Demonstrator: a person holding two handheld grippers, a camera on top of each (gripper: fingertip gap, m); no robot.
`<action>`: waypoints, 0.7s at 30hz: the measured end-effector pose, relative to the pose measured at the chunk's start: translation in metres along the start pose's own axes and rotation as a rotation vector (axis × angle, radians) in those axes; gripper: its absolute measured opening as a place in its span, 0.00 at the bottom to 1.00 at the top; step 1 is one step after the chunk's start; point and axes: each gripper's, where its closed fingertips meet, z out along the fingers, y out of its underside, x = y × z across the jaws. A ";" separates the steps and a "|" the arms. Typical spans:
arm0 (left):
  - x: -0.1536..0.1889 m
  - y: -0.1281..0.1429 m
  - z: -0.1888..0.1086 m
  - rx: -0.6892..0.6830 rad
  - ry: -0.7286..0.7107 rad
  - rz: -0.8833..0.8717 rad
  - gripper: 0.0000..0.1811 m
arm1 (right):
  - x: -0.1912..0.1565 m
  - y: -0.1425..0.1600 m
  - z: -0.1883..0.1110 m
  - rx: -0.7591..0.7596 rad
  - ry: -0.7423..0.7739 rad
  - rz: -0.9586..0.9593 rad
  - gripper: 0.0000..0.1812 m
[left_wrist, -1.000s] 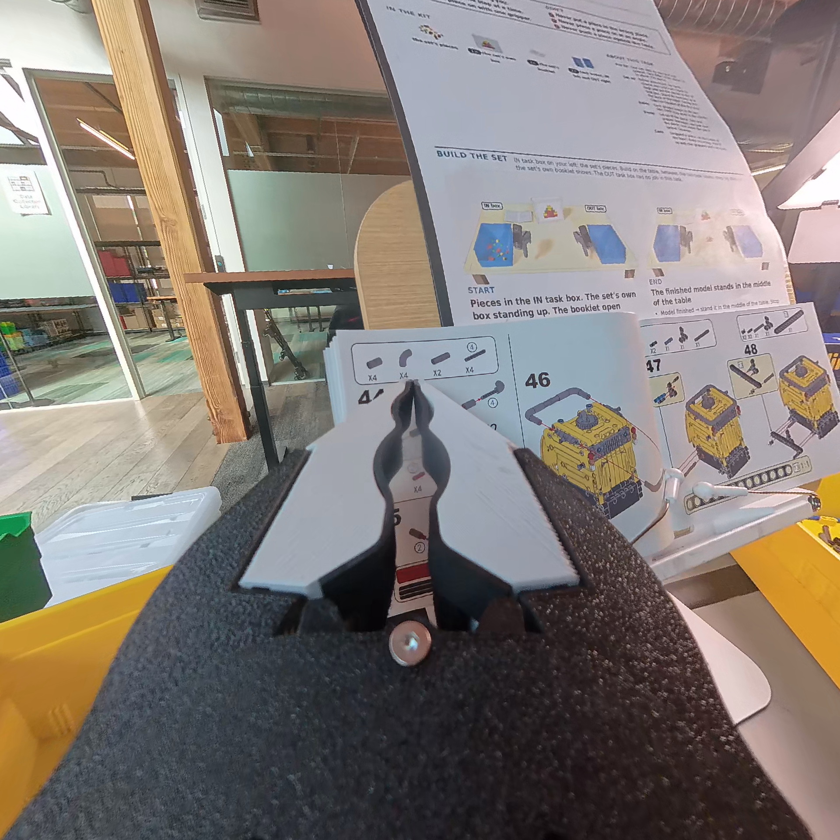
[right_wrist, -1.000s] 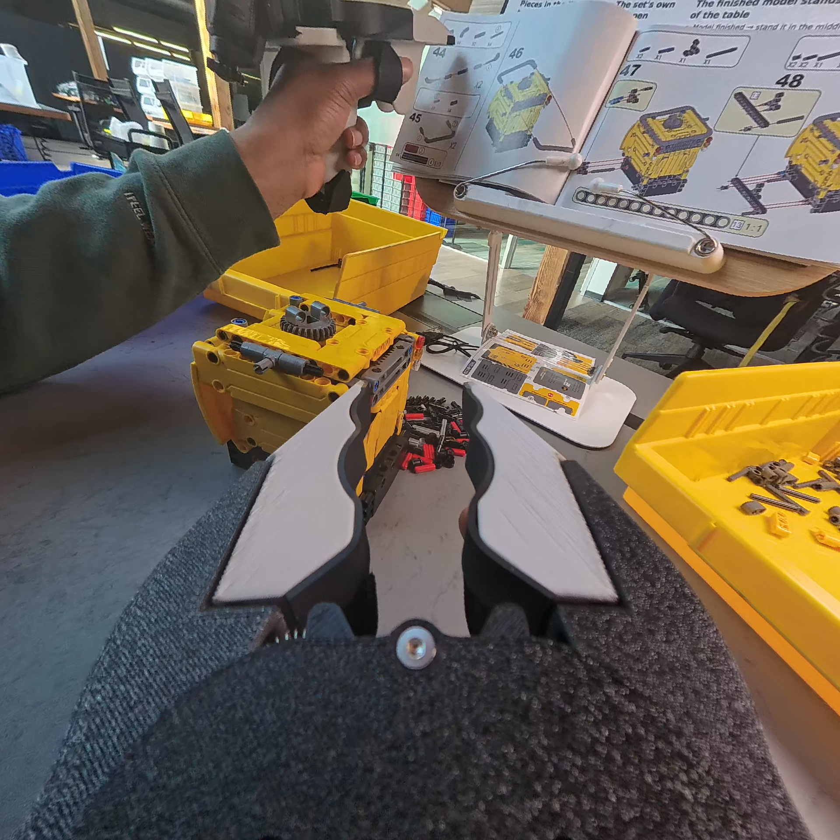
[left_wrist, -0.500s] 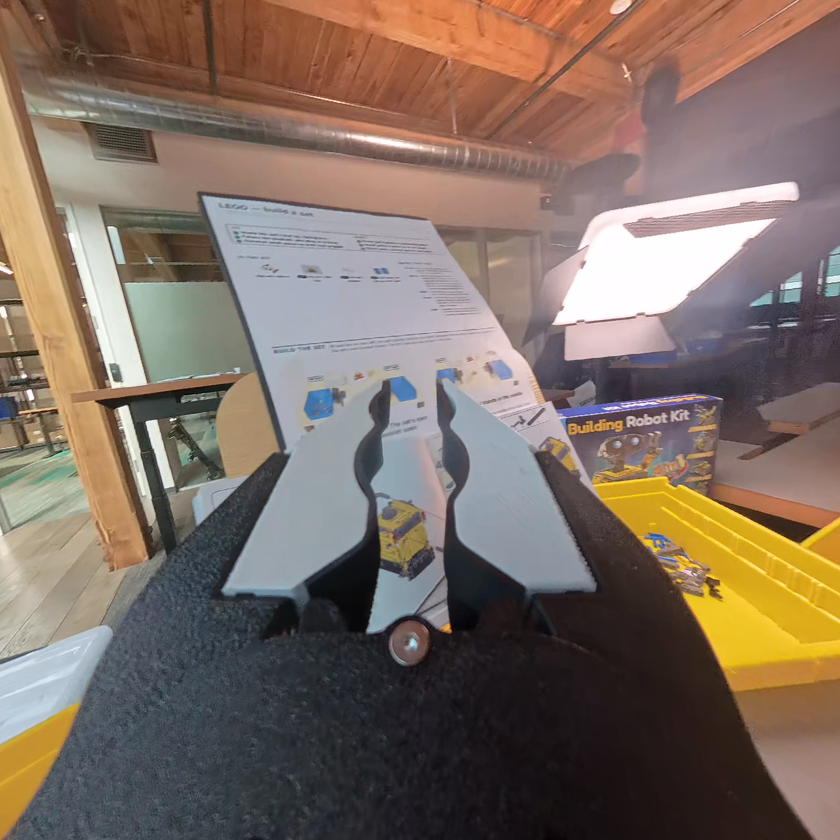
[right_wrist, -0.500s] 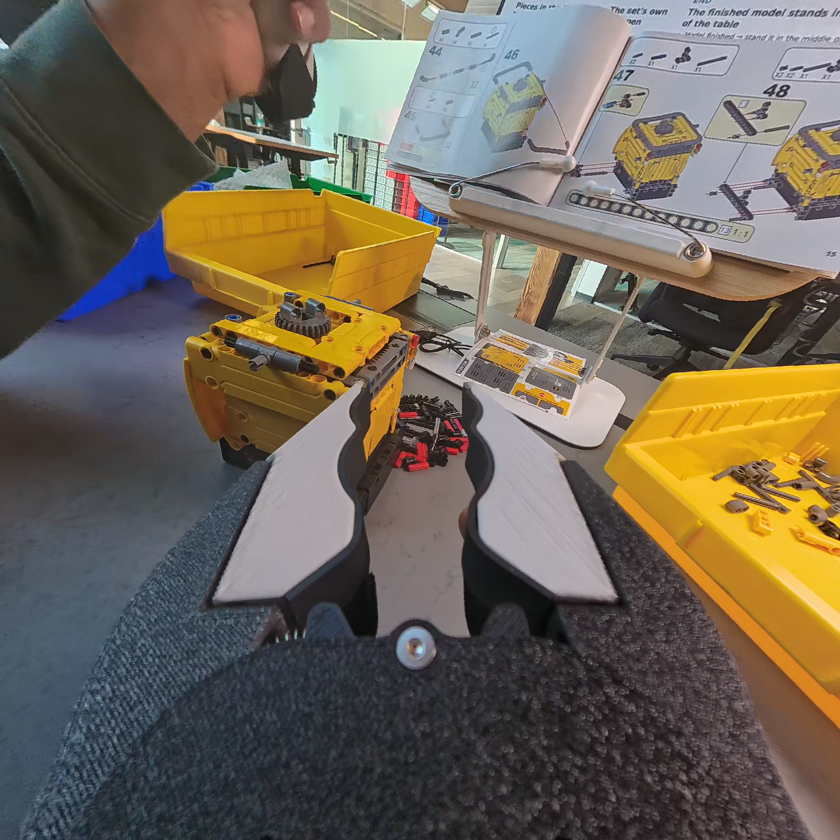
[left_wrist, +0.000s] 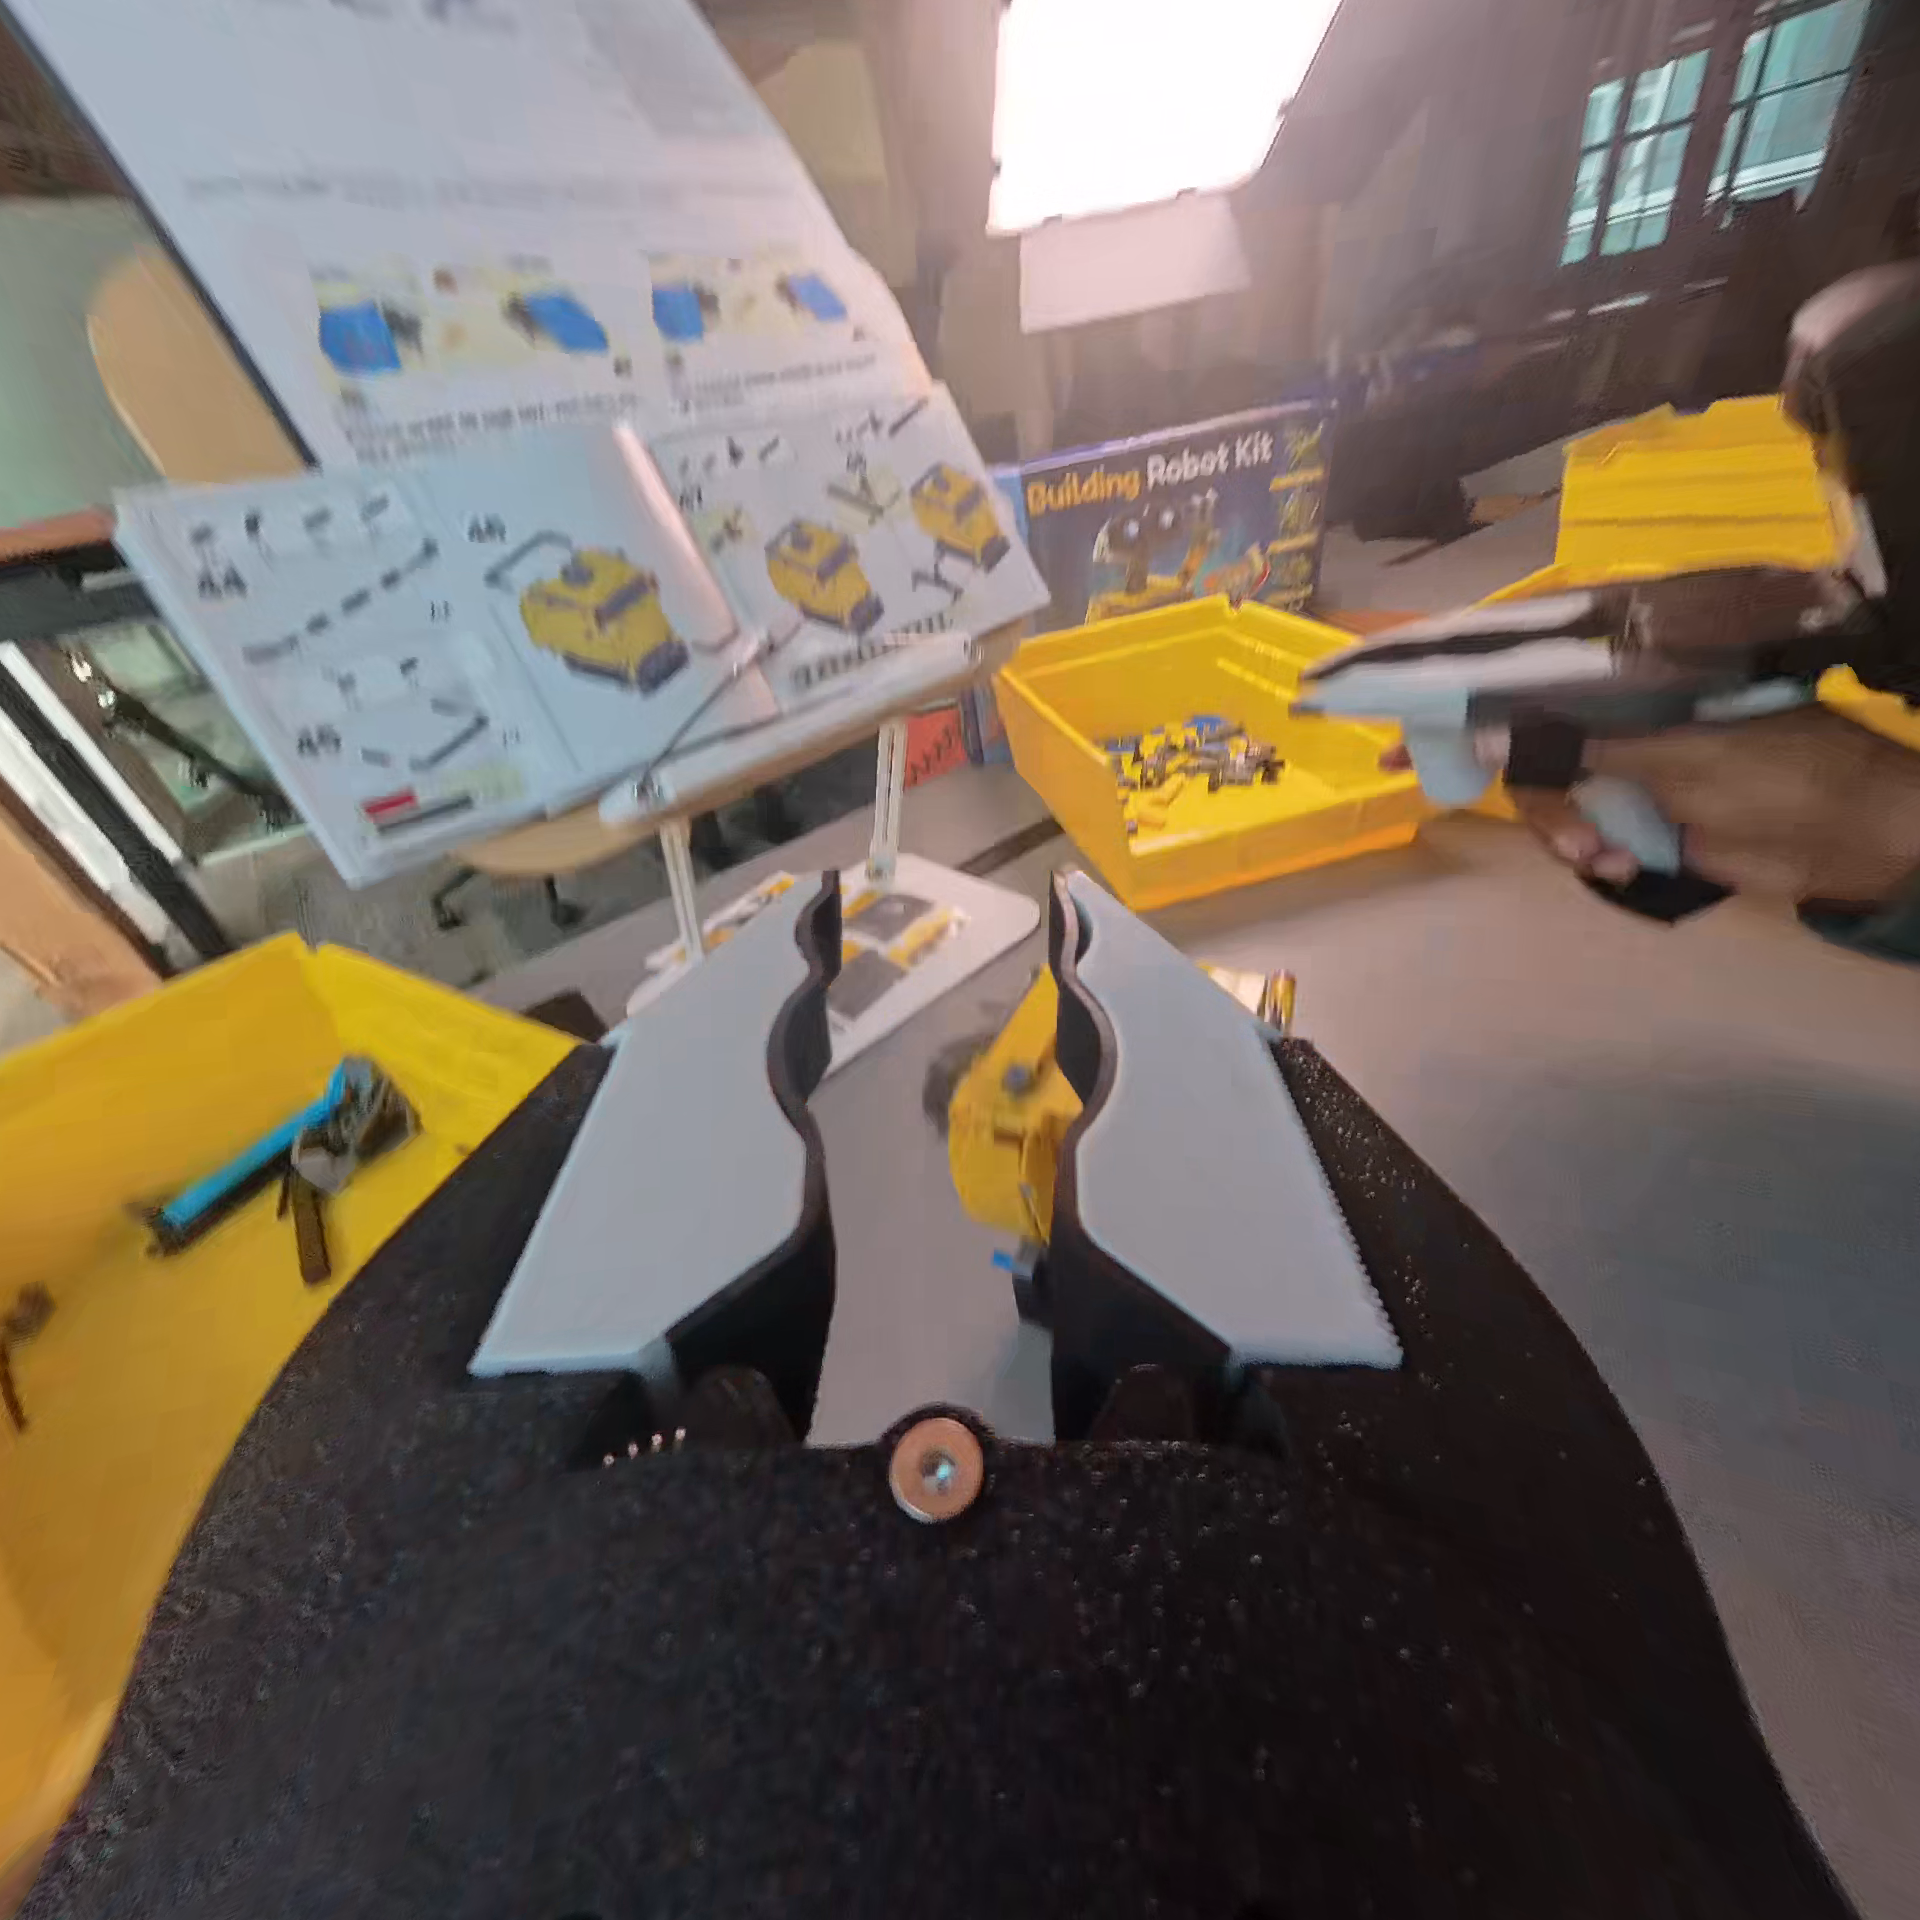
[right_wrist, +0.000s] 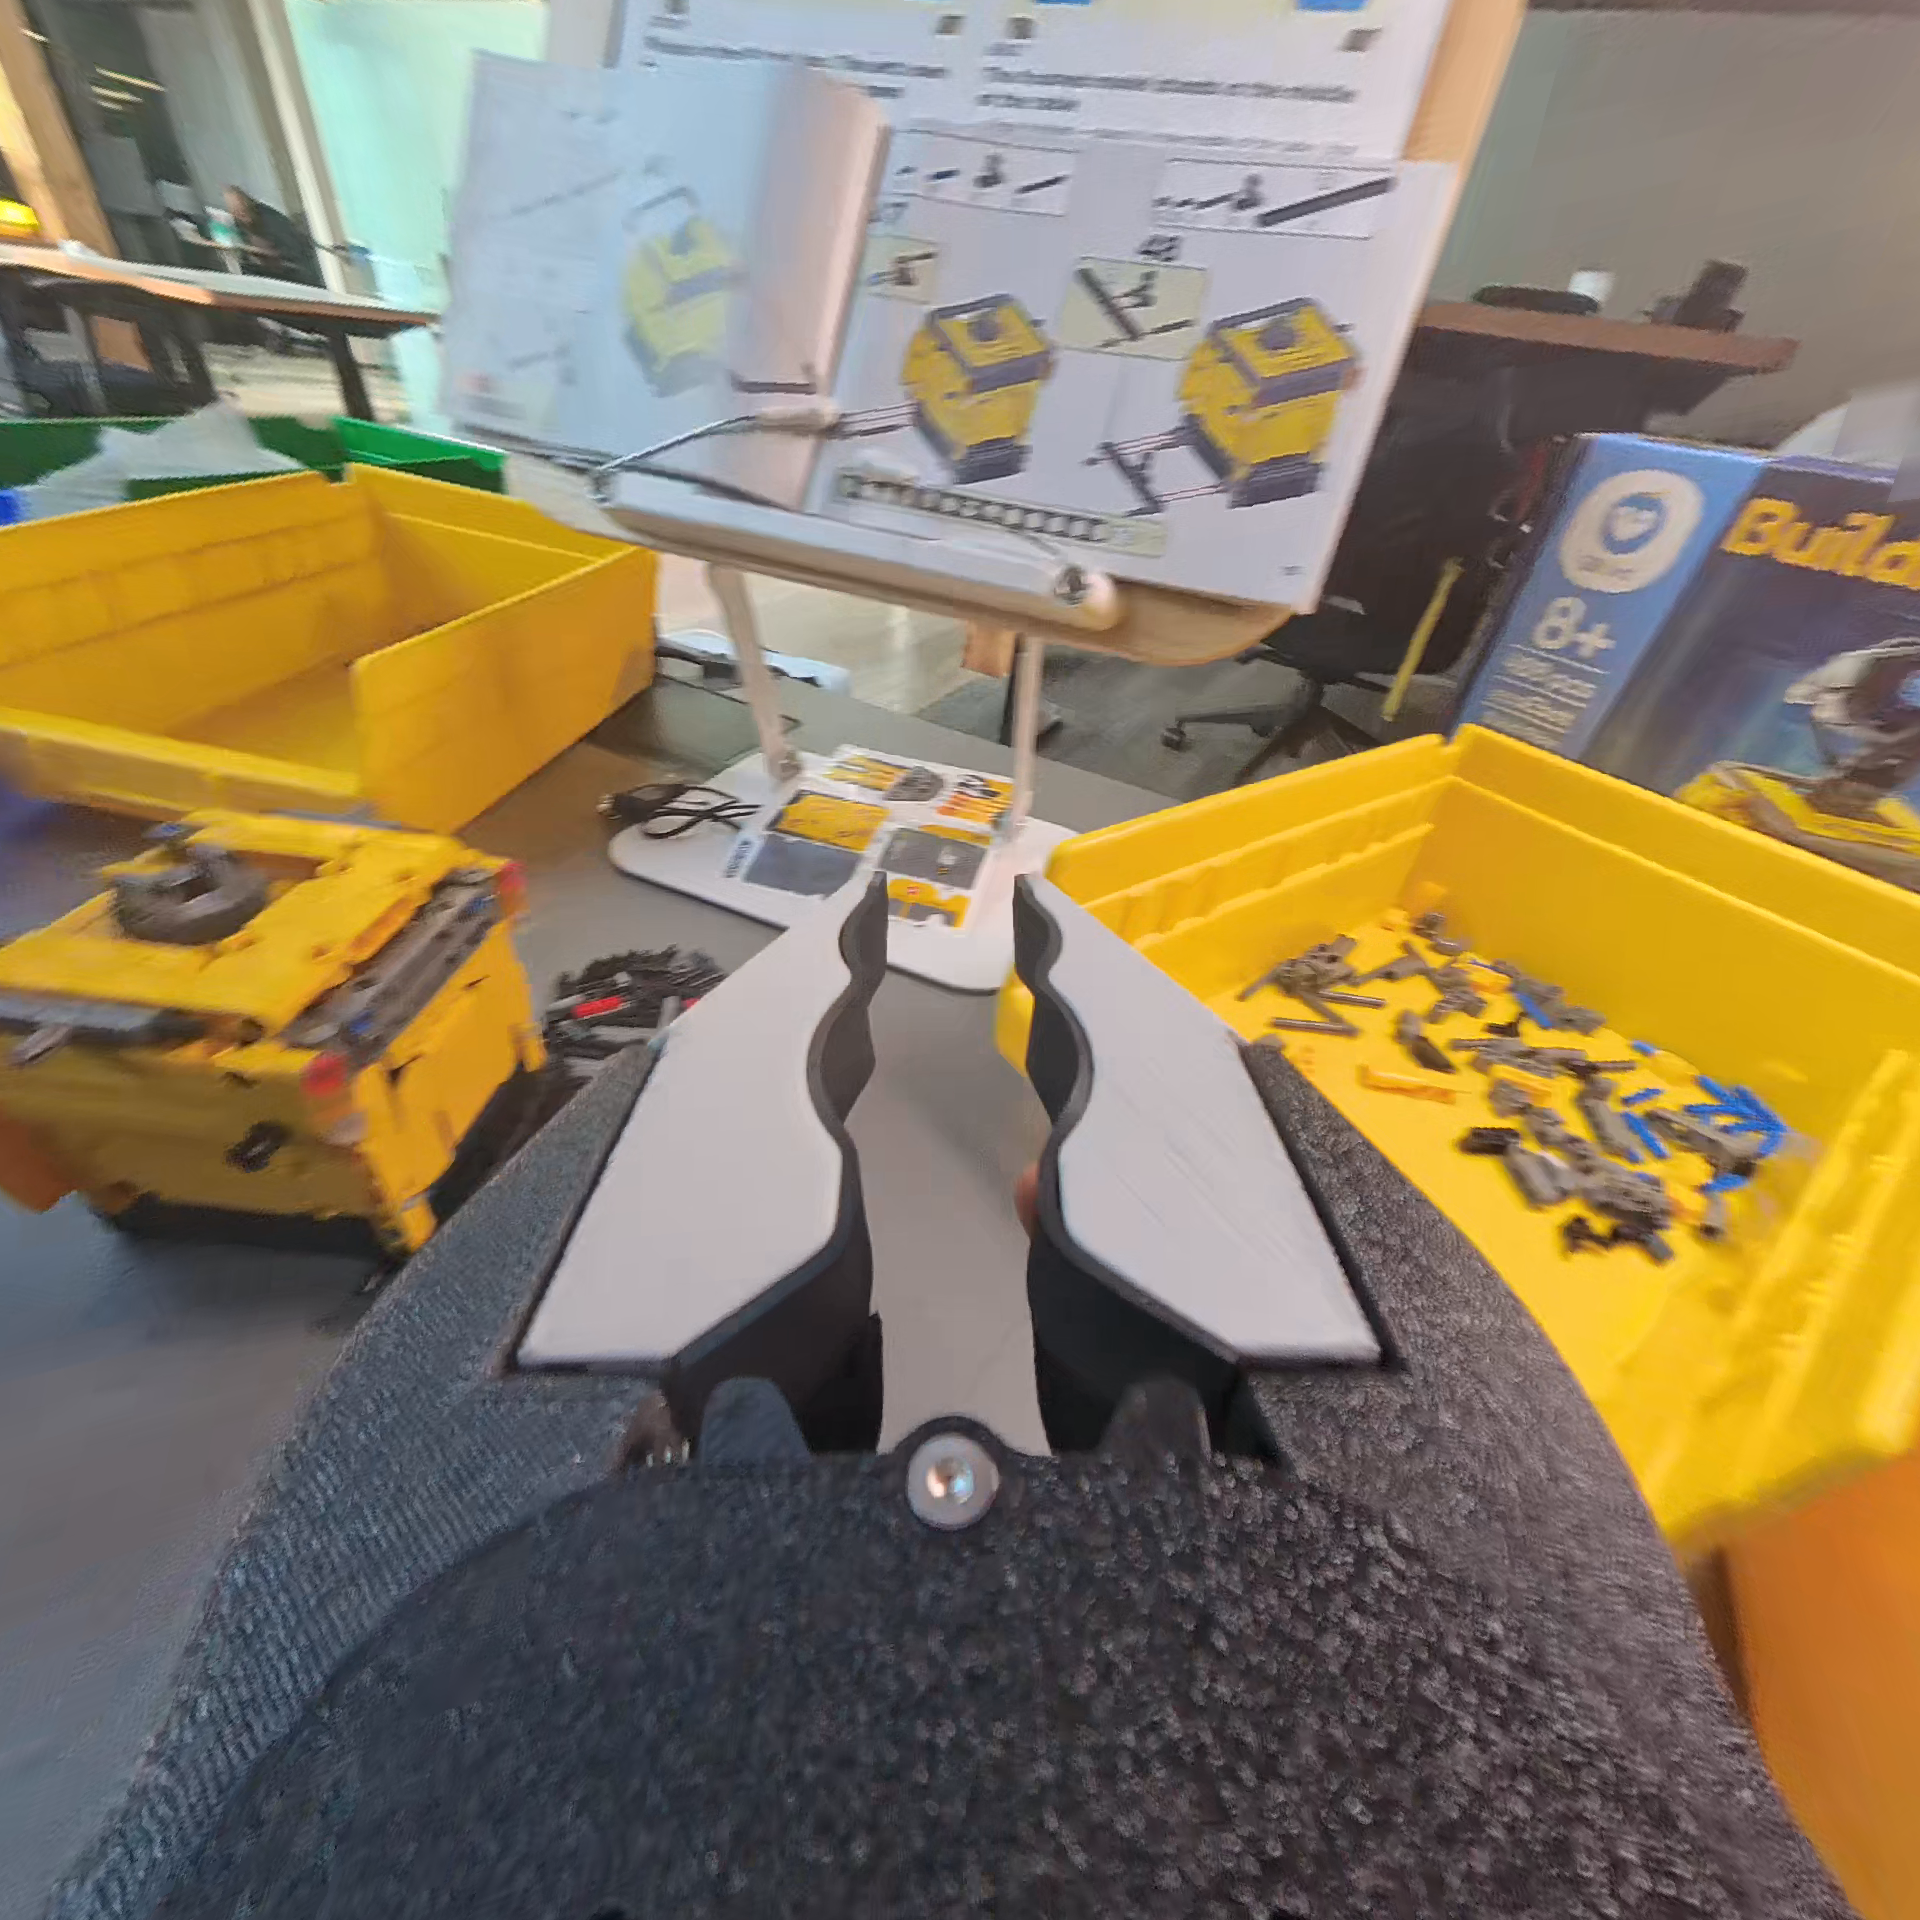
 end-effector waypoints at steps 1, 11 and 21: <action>0.001 0.023 -0.010 -0.043 -0.016 -0.027 0.22 | 0.020 -0.005 0.006 -0.040 0.029 0.002 0.12; -0.008 0.101 -0.027 -0.139 -0.059 -0.129 0.26 | 0.162 0.069 0.138 -0.776 0.048 0.094 0.13; -0.016 0.119 -0.028 -0.182 -0.059 -0.155 0.24 | 0.198 0.146 0.148 -1.077 0.121 0.165 0.12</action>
